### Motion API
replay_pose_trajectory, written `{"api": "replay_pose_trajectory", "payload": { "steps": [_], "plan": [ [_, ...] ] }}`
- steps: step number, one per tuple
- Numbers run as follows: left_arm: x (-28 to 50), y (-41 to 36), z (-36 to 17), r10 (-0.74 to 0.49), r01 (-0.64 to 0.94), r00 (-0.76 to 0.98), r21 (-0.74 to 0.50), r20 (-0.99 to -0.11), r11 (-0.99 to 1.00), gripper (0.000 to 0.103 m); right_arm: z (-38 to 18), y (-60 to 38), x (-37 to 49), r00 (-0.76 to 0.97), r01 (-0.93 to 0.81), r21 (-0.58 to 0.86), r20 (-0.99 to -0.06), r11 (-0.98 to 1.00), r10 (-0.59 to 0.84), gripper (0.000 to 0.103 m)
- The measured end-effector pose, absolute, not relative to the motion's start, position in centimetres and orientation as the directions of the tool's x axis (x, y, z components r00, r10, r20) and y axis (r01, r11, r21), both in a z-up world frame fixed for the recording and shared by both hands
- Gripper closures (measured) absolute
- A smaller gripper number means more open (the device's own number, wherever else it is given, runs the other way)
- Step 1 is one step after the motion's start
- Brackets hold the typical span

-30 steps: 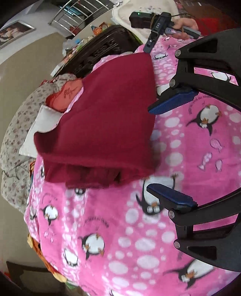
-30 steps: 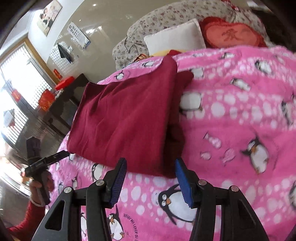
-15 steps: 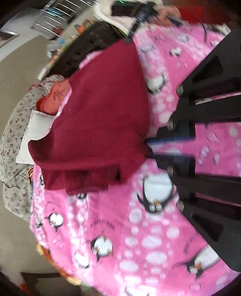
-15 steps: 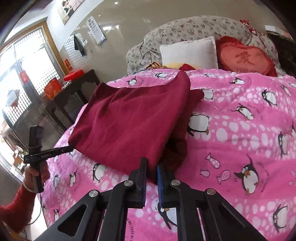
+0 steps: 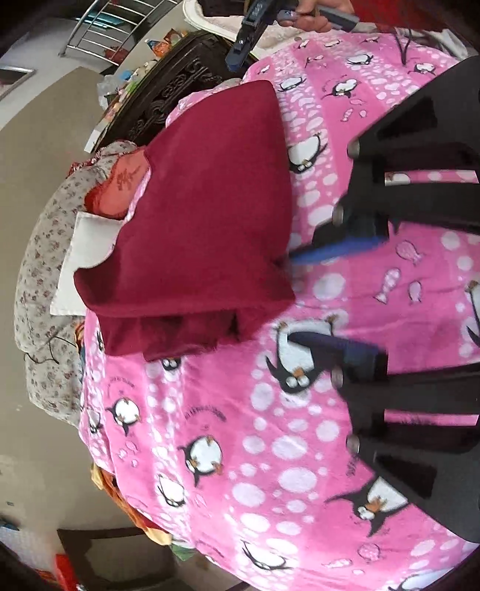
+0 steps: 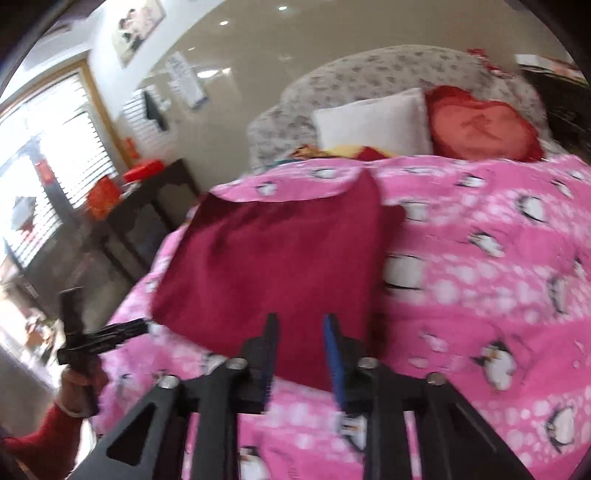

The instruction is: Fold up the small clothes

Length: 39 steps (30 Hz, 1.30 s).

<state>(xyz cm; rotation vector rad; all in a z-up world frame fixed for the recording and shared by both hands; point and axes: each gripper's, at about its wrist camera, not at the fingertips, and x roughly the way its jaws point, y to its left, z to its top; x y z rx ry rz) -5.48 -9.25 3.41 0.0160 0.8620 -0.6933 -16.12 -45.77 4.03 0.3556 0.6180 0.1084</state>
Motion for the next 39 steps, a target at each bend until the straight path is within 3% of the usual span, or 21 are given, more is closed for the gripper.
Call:
{"api": "replay_pose_trajectory", "payload": {
  "steps": [5,7,9,15,26,33,39],
  "plan": [
    [-4.3,-11.8,2.3,-0.547,0.598,0.441,-0.222,-0.712,0.770,0.064,4.2,-40.5,-12.5,0.758,-0.122,0.320,-0.581,0.940,0.296,0.071],
    [-3.8,-11.8,2.1,-0.560,0.612,0.421,-0.232,-0.714,0.756,0.083,4.6,-38.2,-10.5,0.749,-0.177,0.301,-0.577,0.937,0.327,0.071],
    [-3.2,-11.6,2.0,-0.561,0.611,0.415,-0.237,-0.716,0.755,0.091,5.2,-36.2,-8.3,0.747,-0.221,0.289,-0.564,0.932,0.352,0.071],
    [-2.2,-9.3,1.4,-0.627,0.595,0.374,-0.341,-0.684,0.727,0.093,6.0,-31.8,0.6,0.739,-0.262,0.272,-0.560,0.926,0.374,0.071],
    [-0.7,-8.0,0.0,-0.718,0.565,0.301,-0.489,-0.628,0.665,0.090,3.4,-28.5,18.5,0.717,-0.087,0.238,-0.659,0.967,0.227,0.071],
    [-0.4,-7.9,-0.2,-0.719,0.553,0.301,-0.500,-0.626,0.666,0.086,3.7,-26.8,19.4,0.711,-0.097,0.101,-0.689,0.990,0.140,0.068],
    [-0.9,-8.1,-0.3,-0.710,0.552,0.306,-0.489,-0.634,0.675,0.085,5.6,-27.2,14.2,0.727,-0.146,0.173,-0.649,0.974,0.224,0.068]
  ]
}}
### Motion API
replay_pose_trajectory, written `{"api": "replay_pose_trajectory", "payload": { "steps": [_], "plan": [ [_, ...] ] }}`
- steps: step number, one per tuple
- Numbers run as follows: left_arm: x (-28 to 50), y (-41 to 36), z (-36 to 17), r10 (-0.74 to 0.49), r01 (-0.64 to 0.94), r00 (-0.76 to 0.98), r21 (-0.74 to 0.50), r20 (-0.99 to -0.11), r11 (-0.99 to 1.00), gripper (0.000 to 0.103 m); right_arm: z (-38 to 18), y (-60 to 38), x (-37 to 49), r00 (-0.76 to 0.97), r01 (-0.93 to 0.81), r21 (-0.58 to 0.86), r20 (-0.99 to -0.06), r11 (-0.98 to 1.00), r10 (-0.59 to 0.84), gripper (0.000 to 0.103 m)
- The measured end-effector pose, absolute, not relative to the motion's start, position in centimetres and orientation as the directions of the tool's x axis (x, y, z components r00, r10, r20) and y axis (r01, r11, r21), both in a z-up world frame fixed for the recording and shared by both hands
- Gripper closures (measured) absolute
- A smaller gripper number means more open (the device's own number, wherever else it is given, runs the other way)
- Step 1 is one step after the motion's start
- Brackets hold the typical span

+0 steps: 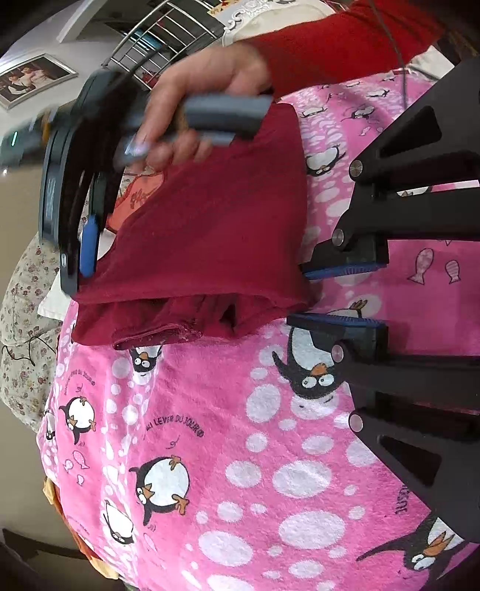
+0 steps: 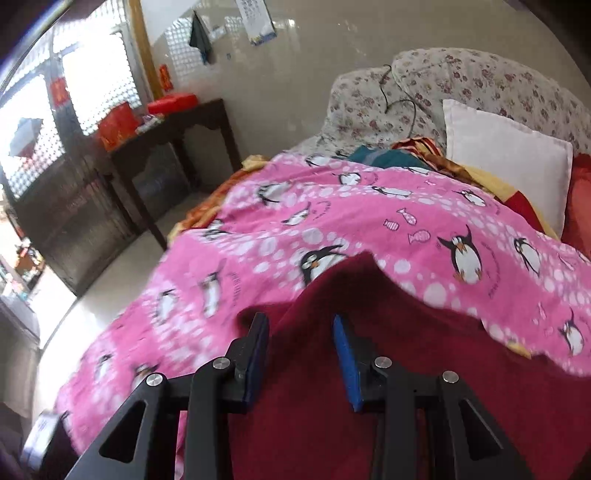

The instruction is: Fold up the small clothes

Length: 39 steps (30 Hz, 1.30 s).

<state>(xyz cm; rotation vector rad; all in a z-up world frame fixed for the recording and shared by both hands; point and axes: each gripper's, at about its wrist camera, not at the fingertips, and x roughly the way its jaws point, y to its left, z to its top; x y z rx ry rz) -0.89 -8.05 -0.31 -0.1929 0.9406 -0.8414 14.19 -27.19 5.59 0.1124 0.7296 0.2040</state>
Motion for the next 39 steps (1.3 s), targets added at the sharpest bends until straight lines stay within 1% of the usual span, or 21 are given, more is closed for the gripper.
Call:
{"api": "replay_pose_trajectory", "payload": {
  "steps": [2,5,8,12,16,17,19,20,21,22,23,27,29,31,34,38,39],
  "plan": [
    [-1.0,-8.2,-0.3,-0.709,0.551,0.304,-0.489,-0.636,0.676,0.085,5.7,-26.8,11.6,0.733,-0.168,0.166,-0.638,0.972,0.236,0.068],
    [-1.0,-8.3,-0.4,-0.705,0.551,0.308,-0.485,-0.639,0.679,0.085,5.3,-26.6,10.4,0.732,-0.171,0.172,-0.637,0.970,0.242,0.068],
    [-1.2,-8.4,-0.4,-0.703,0.551,0.309,-0.482,-0.641,0.681,0.085,3.6,-26.8,9.9,0.713,-0.142,0.180,-0.663,0.973,0.227,0.068],
    [-1.2,-8.5,-0.4,-0.701,0.552,0.307,-0.479,-0.644,0.682,0.084,1.4,-27.7,10.8,0.701,-0.106,0.253,-0.667,0.962,0.253,0.068],
    [-1.2,-8.6,-0.4,-0.704,0.556,0.305,-0.480,-0.642,0.679,0.081,2.3,-27.8,9.9,0.702,-0.113,0.272,-0.659,0.956,0.270,0.068],
    [-1.3,-8.6,-0.2,-0.702,0.558,0.309,-0.475,-0.642,0.680,0.078,2.3,-27.8,9.9,0.702,-0.113,0.272,-0.659,0.956,0.270,0.068],
    [-1.6,-8.6,0.4,-0.689,0.560,0.329,-0.454,-0.646,0.693,0.067,2.9,-28.5,8.3,0.709,-0.111,0.281,-0.650,0.953,0.274,0.068],
    [-1.9,-8.7,0.9,-0.678,0.564,0.346,-0.434,-0.649,0.703,0.051,3.1,-28.8,7.6,0.717,-0.106,0.265,-0.648,0.958,0.258,0.067],
    [-2.1,-8.7,1.3,-0.671,0.566,0.358,-0.420,-0.649,0.709,0.043,3.3,-29.0,7.3,0.722,-0.104,0.256,-0.645,0.961,0.250,0.067],
    [-2.2,-8.7,1.8,-0.669,0.568,0.368,-0.413,-0.646,0.712,0.030,3.6,-29.4,7.0,0.731,-0.099,0.248,-0.639,0.964,0.240,0.067],
    [-2.2,-8.7,2.4,-0.675,0.568,0.371,-0.420,-0.637,0.708,0.023,4.1,-29.9,6.9,0.740,-0.095,0.248,-0.630,0.964,0.235,0.067],
    [-0.9,-8.6,4.7,-0.696,0.537,0.380,-0.468,-0.610,0.703,0.022,5.2,-30.8,7.8,0.755,-0.085,0.250,-0.615,0.964,0.226,0.066],
    [0.4,-8.8,5.7,-0.663,0.511,0.428,-0.441,-0.614,0.738,0.022,5.9,-30.7,9.9,0.755,-0.106,0.259,-0.608,0.960,0.247,0.066],
    [2.0,-9.7,6.1,-0.645,0.510,0.438,-0.418,-0.626,0.752,0.022,5.9,-30.3,11.7,0.748,-0.104,0.259,-0.616,0.960,0.248,0.066],
    [4.6,-10.6,5.5,-0.632,0.493,0.421,-0.421,-0.650,0.762,0.022,5.6,-30.0,14.1,0.743,-0.098,0.269,-0.621,0.958,0.250,0.066],
    [7.1,-11.6,4.0,-0.617,0.469,0.403,-0.426,-0.676,0.774,0.022,3.0,-29.8,18.3,0.670,-0.089,0.313,-0.684,0.946,0.290,0.066],
    [7.6,-11.9,3.7,-0.617,0.463,0.392,-0.433,-0.683,0.774,0.022,2.9,-30.1,18.4,0.676,-0.093,0.331,-0.672,0.939,0.304,0.066]
  ]
}}
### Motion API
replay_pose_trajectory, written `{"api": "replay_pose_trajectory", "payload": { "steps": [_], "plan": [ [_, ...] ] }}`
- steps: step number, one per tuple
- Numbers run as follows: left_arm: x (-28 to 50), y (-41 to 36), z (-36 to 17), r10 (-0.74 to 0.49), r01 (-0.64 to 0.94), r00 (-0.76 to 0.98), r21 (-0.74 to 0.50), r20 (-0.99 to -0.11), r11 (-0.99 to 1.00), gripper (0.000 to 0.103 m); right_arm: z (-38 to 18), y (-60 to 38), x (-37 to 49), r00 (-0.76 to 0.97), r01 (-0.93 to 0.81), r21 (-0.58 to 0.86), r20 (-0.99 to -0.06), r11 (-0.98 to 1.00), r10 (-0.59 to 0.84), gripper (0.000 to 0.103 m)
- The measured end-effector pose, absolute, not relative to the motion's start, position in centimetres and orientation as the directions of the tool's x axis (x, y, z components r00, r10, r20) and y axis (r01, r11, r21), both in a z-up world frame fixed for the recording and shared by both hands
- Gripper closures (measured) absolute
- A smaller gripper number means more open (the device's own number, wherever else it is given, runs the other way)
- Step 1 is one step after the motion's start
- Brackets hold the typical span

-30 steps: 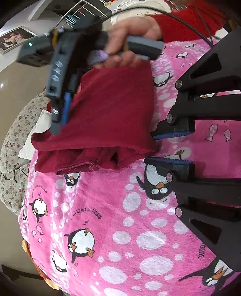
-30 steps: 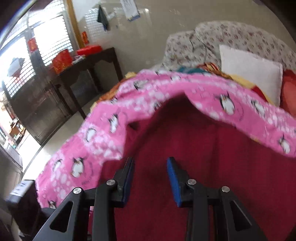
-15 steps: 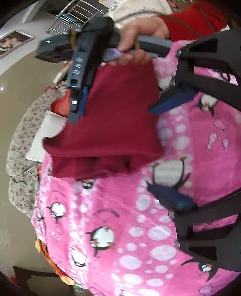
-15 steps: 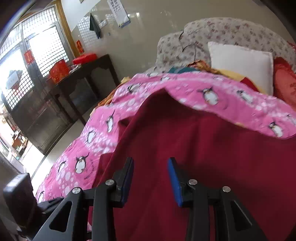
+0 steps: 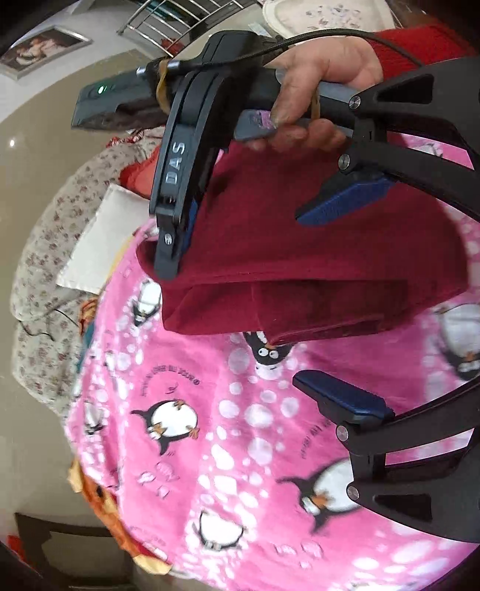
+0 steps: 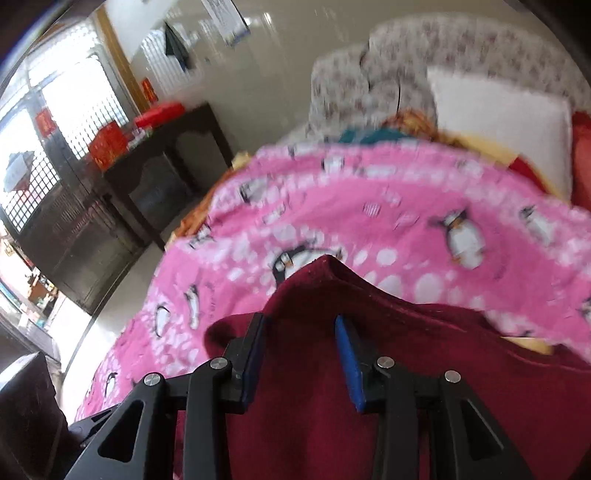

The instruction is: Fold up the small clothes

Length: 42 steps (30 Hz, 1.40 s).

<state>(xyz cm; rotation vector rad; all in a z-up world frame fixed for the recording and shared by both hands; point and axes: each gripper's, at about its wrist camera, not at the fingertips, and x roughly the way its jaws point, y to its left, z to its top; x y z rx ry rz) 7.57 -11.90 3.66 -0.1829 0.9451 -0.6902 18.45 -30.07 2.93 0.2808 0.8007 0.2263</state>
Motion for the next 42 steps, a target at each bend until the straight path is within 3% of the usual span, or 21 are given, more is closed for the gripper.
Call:
{"api": "replay_pose_trajectory", "payload": {
  "steps": [10,19,20,21,25,29,35,38,39,40,42],
  "plan": [
    [7.5,-14.3,2.1,-0.658,0.507,0.356,-0.454,-0.664,0.733,0.020,5.3,-34.5,9.9,0.736,-0.124,0.385,-0.582,0.914,0.345,0.066],
    [7.7,-14.9,1.6,-0.710,0.499,0.306,-0.528,-0.634,0.687,0.020,2.3,-40.1,6.2,0.754,0.008,0.473,-0.582,0.881,0.306,0.066],
    [7.7,-15.0,1.6,-0.712,0.494,0.299,-0.535,-0.635,0.685,0.022,1.6,-40.3,6.6,0.736,0.014,0.480,-0.599,0.877,0.316,0.067],
    [7.7,-15.1,1.7,-0.713,0.489,0.293,-0.541,-0.637,0.685,0.032,1.0,-40.6,6.8,0.724,0.013,0.499,-0.602,0.867,0.335,0.068],
    [7.3,-15.3,1.9,-0.706,0.487,0.283,-0.537,-0.650,0.689,0.051,2.9,-41.8,4.5,0.775,-0.005,0.541,-0.530,0.841,0.346,0.068],
    [6.9,-15.4,2.8,-0.711,0.482,0.267,-0.549,-0.650,0.683,0.079,0.9,-42.4,5.5,0.747,0.027,0.550,-0.566,0.835,0.348,0.068],
    [4.5,-16.4,6.7,-0.734,0.524,0.267,-0.546,-0.624,0.654,0.083,2.4,-44.0,4.4,0.781,0.020,0.650,-0.484,0.759,0.395,0.066],
    [2.6,-18.1,8.9,-0.739,0.560,0.276,-0.523,-0.614,0.643,0.083,3.0,-45.0,3.7,0.794,-0.014,0.711,-0.419,0.703,0.440,0.056],
    [2.1,-18.7,9.4,-0.736,0.569,0.281,-0.511,-0.615,0.644,0.083,3.3,-45.5,3.3,0.800,-0.042,0.748,-0.372,0.662,0.471,0.053],
    [1.3,-19.6,10.0,-0.732,0.584,0.289,-0.492,-0.617,0.646,0.083,3.9,-46.4,2.4,0.814,-0.104,0.808,-0.266,0.580,0.516,0.051],
    [-0.2,-21.3,10.9,-0.725,0.613,0.302,-0.456,-0.619,0.645,0.083,4.7,-47.2,1.2,0.830,-0.146,0.838,-0.186,0.526,0.526,0.028]
  ]
}}
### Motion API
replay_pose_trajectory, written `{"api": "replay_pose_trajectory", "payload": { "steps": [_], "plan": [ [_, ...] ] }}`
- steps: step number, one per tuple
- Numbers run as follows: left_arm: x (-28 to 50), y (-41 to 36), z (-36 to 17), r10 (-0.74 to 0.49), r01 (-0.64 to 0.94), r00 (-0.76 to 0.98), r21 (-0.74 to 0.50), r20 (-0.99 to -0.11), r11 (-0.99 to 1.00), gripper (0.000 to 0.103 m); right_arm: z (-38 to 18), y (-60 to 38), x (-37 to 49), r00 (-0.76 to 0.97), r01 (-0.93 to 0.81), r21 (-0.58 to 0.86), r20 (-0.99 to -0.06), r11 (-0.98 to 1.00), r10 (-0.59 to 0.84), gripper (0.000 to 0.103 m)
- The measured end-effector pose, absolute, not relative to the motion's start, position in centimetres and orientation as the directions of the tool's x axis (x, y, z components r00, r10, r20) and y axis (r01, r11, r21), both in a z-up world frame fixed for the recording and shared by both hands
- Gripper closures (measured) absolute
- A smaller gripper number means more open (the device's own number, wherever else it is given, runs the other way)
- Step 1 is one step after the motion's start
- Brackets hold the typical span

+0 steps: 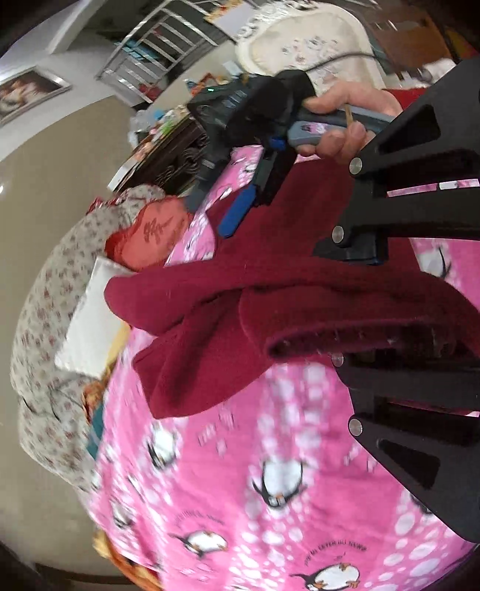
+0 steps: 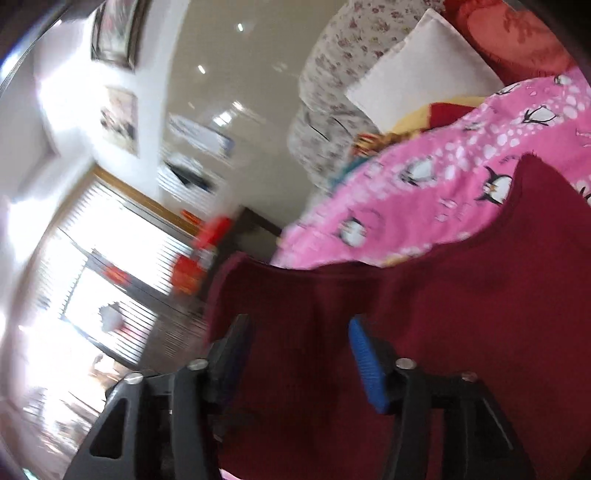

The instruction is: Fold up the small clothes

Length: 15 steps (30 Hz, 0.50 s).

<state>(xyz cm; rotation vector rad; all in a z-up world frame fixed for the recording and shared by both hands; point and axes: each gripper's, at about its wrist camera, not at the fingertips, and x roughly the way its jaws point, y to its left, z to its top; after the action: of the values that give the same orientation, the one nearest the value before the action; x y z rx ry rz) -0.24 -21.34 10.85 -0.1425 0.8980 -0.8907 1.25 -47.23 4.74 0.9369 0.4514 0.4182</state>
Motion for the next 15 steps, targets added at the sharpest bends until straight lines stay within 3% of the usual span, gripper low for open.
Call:
{"api": "replay_pose_trajectory", "payload": {
  "steps": [2,6,8,11,13,14,15],
  "plan": [
    [-2.2,-23.5,11.2,-0.716,0.653,0.312,-0.407,-0.624,0.639,0.083,5.6,-47.6,0.4,0.840,-0.174,0.840,-0.146,0.514,0.523,0.023],
    [-4.7,-26.8,9.9,-0.690,0.691,0.323,-0.336,-0.648,0.640,0.083,5.8,-47.2,0.5,0.811,-0.150,0.828,-0.209,0.540,0.546,0.021],
    [-5.4,-27.5,8.9,-0.675,0.692,0.327,-0.318,-0.661,0.648,0.083,5.6,-46.8,0.7,0.785,-0.140,0.823,-0.247,0.550,0.569,0.020],
    [-5.9,-27.9,8.1,-0.659,0.690,0.343,-0.296,-0.669,0.660,0.083,4.8,-45.1,1.6,0.744,-0.072,0.746,-0.402,0.662,0.533,0.019],
    [-6.3,-28.2,8.2,-0.647,0.692,0.363,-0.271,-0.670,0.669,0.083,4.7,-44.7,1.7,0.733,-0.067,0.725,-0.430,0.686,0.527,0.019],
    [-6.6,-28.3,8.4,-0.636,0.692,0.380,-0.251,-0.671,0.677,0.083,4.5,-44.3,1.9,0.719,-0.071,0.709,-0.451,0.702,0.528,0.020],
    [-6.6,-28.8,8.5,-0.630,0.691,0.388,-0.241,-0.672,0.682,0.083,4.7,-43.3,2.5,0.702,-0.114,0.677,-0.463,0.727,0.541,0.031]
  ]
}}
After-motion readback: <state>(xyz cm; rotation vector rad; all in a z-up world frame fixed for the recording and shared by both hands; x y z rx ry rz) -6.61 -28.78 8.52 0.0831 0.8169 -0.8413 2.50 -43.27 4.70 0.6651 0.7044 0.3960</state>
